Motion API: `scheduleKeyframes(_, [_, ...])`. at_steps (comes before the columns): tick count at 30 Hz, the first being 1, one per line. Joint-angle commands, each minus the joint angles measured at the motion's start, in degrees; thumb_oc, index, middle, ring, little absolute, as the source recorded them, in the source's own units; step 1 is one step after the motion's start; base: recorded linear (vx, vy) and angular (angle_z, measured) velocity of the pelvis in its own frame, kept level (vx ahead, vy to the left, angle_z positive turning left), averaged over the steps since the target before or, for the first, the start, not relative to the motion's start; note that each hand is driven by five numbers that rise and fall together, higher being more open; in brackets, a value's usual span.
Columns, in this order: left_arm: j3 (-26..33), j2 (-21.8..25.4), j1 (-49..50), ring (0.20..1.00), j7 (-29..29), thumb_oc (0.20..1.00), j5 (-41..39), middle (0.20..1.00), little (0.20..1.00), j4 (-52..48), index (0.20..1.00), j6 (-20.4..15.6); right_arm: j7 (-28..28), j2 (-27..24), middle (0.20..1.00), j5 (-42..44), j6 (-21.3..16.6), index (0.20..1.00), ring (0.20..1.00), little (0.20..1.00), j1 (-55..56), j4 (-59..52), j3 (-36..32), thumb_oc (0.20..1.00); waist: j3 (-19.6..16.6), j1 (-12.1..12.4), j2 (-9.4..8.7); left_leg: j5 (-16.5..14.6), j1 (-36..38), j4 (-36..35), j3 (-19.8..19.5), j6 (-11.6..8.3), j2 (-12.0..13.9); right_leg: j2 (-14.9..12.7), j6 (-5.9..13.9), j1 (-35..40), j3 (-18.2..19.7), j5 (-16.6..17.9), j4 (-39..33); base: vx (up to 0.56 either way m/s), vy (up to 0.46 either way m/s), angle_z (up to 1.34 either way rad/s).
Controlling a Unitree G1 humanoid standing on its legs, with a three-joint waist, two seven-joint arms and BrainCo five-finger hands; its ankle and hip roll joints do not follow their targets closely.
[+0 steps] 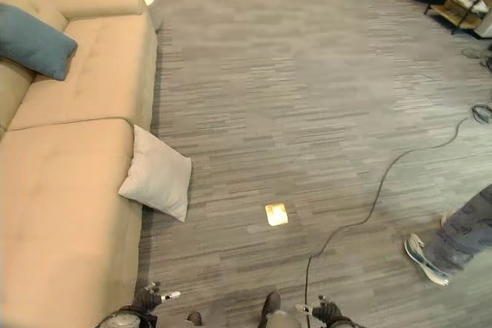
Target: Pick up all the scattered cushions and arrange them neatly on the sofa.
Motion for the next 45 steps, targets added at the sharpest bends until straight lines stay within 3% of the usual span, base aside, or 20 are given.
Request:
scheduleKeyframes(1, [-0.77,-1.16,-4.2,1.0,-0.23,1.0,-2.02,1.0,1.0,-0.25,1.0,-1.32,-1.07,-2.66,1.0,1.03,-1.5,1.0,1.0,1.0,-3.35,-1.28,0.54,1.0,3.65,0.73,-1.59,1.02,-3.52,10.72,0.27,0.06,-4.43,-1.33,2.14,0.0,-0.34,3.22,0.87,0.23,-0.355,0.32])
scheduleKeyframes(4, [-0.38,-1.11,-3.91,1.0,0.09,1.0,-1.56,1.0,1.0,0.52,1.0,-1.31,-0.99,-3.04,1.0,1.19,-1.7,1.0,1.0,1.0,-3.9,-2.11,1.01,1.0,3.58,1.8,-1.78,-0.82,-8.01,2.64,1.6,1.4,-7.62,-0.24,2.69,2.7,-0.98,1.6,-1.14,0.27,-0.151,0.45])
scheduleKeyframes(8, [0.06,-1.08,-3.1,1.0,0.32,1.0,-0.46,1.0,1.0,0.87,1.0,-1.3,-1.22,-2.95,1.0,0.32,-2.01,1.0,1.0,1.0,-3.98,-2.4,1.92,1.0,3.12,3.47,-0.46,8.17,-11.7,-9.55,4.06,0.66,-8.73,3.31,2.69,6.24,-0.4,-1.11,-1.67,0.33,-0.063,0.06])
scheduleKeyframes(9, [0.17,-1.15,-3.0,1.0,0.11,1.0,-0.46,1.0,1.0,0.88,1.0,-1.25,-1.14,-2.74,1.0,0.27,-1.93,1.0,1.0,1.0,-4.14,-2.35,2.17,1.0,2.94,3.96,-0.32,9.08,-12.3,-10.38,4.62,0.48,-8.62,3.9,2.65,6.95,-0.13,-1.72,-1.48,0.46,-0.04,-0.09])
scheduleKeyframes(13, [0.88,-1.11,-2.04,1.0,-0.29,1.0,-1.23,1.0,1.0,0.07,1.0,-1.23,-0.35,-1.56,1.0,-0.47,-2.04,1.0,1.0,1.0,-4.12,-2.5,2.59,1.0,1.39,5.59,-0.94,6.19,-9.14,-9.59,2.88,3.01,-10.06,2.23,4.18,8.32,-0.7,-4.0,5.07,0.35,0.035,-0.16])
scheduleKeyframes(14, [0.8,-0.85,-1.98,1.0,-0.39,1.0,-1.39,1.0,1.0,-0.16,1.0,-1.22,-0.03,-1.35,1.0,-0.69,-1.97,1.0,1.0,1.0,-4.24,-2.76,2.64,1.0,1.64,5.84,-0.99,5.09,-7.5,-9.68,3.18,3.94,-10.19,0.67,5.07,7.33,-0.79,-3.39,9.95,0.32,0.113,-0.29])
scheduleKeyframes(17, [0.15,-0.66,-2.57,1.0,-0.52,1.0,-1.7,1.0,1.0,-1.23,1.0,-1.07,0.07,-1.31,1.0,-1.05,-1.91,1.0,1.0,1.0,-4.83,-3.06,2.61,1.0,2.65,5.37,-0.32,2.63,-4.12,-9.02,2.49,6.83,-11.16,-3.01,8.34,1.85,0.14,4.13,25.18,0.29,0.118,-0.1])
scheduleKeyframes(19, [-0.66,-0.42,-3.25,1.0,-0.48,1.0,-1.25,1.0,1.0,-1.34,1.0,-0.99,0.16,-1.13,1.0,-1.15,-1.9,1.0,1.0,1.0,-5.01,-3.61,2.94,1.0,3.03,4.39,0.6,0.97,-1.62,-8.83,0.18,7.55,-10.81,-3.59,7.13,-2.88,0.77,4.39,29.02,0.44,-0.013,0.74])
scheduleKeyframes(21, [-0.68,-0.21,-3.37,1.0,-0.31,1.0,-1.77,1.0,1.0,-1.69,1.0,-1.28,0.47,-1.28,1.0,-0.95,-2.01,1.0,1.0,1.0,-4.69,-3.93,3.09,1.0,2.85,4.21,0.6,0.28,0.68,-10.57,-2.29,6.97,-10.75,-3.35,5.84,-5.47,1.81,3.26,21.06,0.46,-0.156,0.76])
scheduleKeyframes(24, [-1.07,-0.21,-3.53,1.0,-0.09,1.0,-1.2,1.0,1.0,-1.03,1.0,-1.67,0.53,-1.39,1.0,-0.33,-2.11,1.0,1.0,1.0,-4.4,-4.32,3.14,1.0,3.08,2.92,-0.27,-1.6,2.75,-10.62,-5.47,5.62,-10.95,-2.09,5.72,-6.77,8.03,4.98,6.02,0.33,-0.2,0.46])
scheduleKeyframes(25, [-1.29,-0.13,-3.52,1.0,-0.12,1.0,-1.05,1.0,1.0,-0.71,1.0,-1.79,0.55,-1.44,1.0,-0.37,-1.9,1.0,1.0,1.0,-4.28,-4.18,3.23,1.0,2.86,2.09,-0.58,-2.19,3.22,-10.58,-6.73,5.42,-10.97,-1.55,5.93,-8.08,11.41,6.05,3.77,0.5,-0.313,1.04])
scheduleKeyframes(26, [-1.33,-0.5,-2.79,1.0,-0.24,1.0,-0.99,1.0,1.0,0.49,1.0,-2.01,0.97,-1.45,1.0,-0.71,-1.86,1.0,1.0,1.0,-3.51,-3.98,3.21,1.0,2.27,1.42,-1.26,-3.78,3.56,-7.78,-8.29,4.13,-10.42,-1.16,5.85,-6.16,12.08,6.25,2.43,0.4,-0.255,1.21])
scheduleKeyframes(29, [-1.45,-0.75,-2.68,1.0,-0.04,1.0,-1.06,1.0,1.0,0.66,1.0,-2.1,0.91,-1.44,1.0,-0.88,-1.94,1.0,1.0,1.0,-3.28,-4.07,3.43,1.0,2.07,1.35,-1.38,-3.6,3.18,-6.49,-8.51,3.62,-10.31,-0.94,5.56,-5.31,11.42,6.47,1.79,0.21,-0.17,1.19])
scheduleKeyframes(30, [-1.56,-0.77,-3.03,1.0,-0.09,1.0,-1.53,1.0,1.0,0.77,1.0,-1.95,0.59,-1.61,1.0,-0.05,-2.45,1.0,1.0,1.0,-2.86,-4.65,3.28,1.0,2.08,1.32,-1.76,-2.52,1.67,-2.19,-8.7,2.27,-9.72,-0.05,4.32,-3.15,10.81,5.46,1.08,0.17,-0.194,0.79])
scheduleKeyframes(34, [-2.35,-0.66,-4.19,1.0,-0.22,1.0,-1.67,1.0,1.0,-0.31,1.0,-1.62,-0.08,-2.35,1.0,1.25,-2.8,1.0,1.0,1.0,-3.3,-5.27,3.16,1.0,2.94,1.24,-2.45,-1.12,-3.71,6.25,-5.24,1.4,-8.65,-0.39,2.99,-0.71,6.84,4.34,0.26,0.09,-0.148,0.84])
scheduleKeyframes(37, [-2.78,-0.66,-4.57,1.0,-0.2,1.0,-0.78,1.0,1.0,-0.11,1.0,-1.3,-0.02,-2.32,1.0,1.69,-2.69,1.0,1.0,1.0,-3.22,-4.91,2.75,1.0,2.04,0.93,-2.36,-1.77,-4.72,-0.78,4.16,2.0,-6.23,-0.75,3.22,2.31,-0.16,2.32,-1.45,0.14,-0.102,1.08])
scheduleKeyframes(38, [-2.78,-0.66,-4.56,1.0,-0.2,1.0,-0.78,1.0,1.0,-0.12,1.0,-1.3,-0.02,-2.31,1.0,1.7,-2.69,1.0,1.0,1.0,-3.21,-4.91,2.76,1.0,1.99,0.86,-2.39,-1.7,-4.7,-0.89,4.11,2.02,-6.28,-0.79,3.24,2.31,-0.22,2.32,-1.47,0.14,-0.02,1.34])
scheduleKeyframes(39, [-2.97,-0.9,-4.63,1.0,-0.35,1.0,0.44,1.0,1.0,0.25,1.0,-0.99,-0.23,-2.22,1.0,2.03,-2.72,1.0,1.0,1.0,-2.63,-4.66,1.81,1.0,1.25,-0.37,-1.96,1.27,-6.25,-5.8,11.71,1.83,-5.33,-0.36,3.67,3.25,-3.87,1.69,-2.31,0.2,-0.008,1.11])
scheduleKeyframes(41, [-2.82,-0.95,-4.7,1.0,-0.35,1.0,1.05,1.0,1.0,0.35,1.0,-0.89,-0.32,-1.91,1.0,2.1,-2.74,1.0,1.0,1.0,-2.37,-4.73,1.7,1.0,0.96,-1.15,-1.37,3.78,-7.88,-8.17,17.23,0.81,-4.2,0.36,3.98,4.7,-5.93,0.31,-2.58,0.2,0.016,1.14])
scheduleKeyframes(45, [-1.17,-0.62,-3.22,1.0,-0.91,1.0,0.65,1.0,1.0,1.89,1.0,-0.59,0.24,-0.72,1.0,1.01,-2.44,1.0,1.0,1.0,-2.83,-3.94,2.12,1.0,0.19,0.96,-1.51,2.14,-4.95,-10.92,13.4,2.07,-6.35,-1.33,5.13,5.78,-7.46,-1.57,2.25,0.31,0.177,0.45])
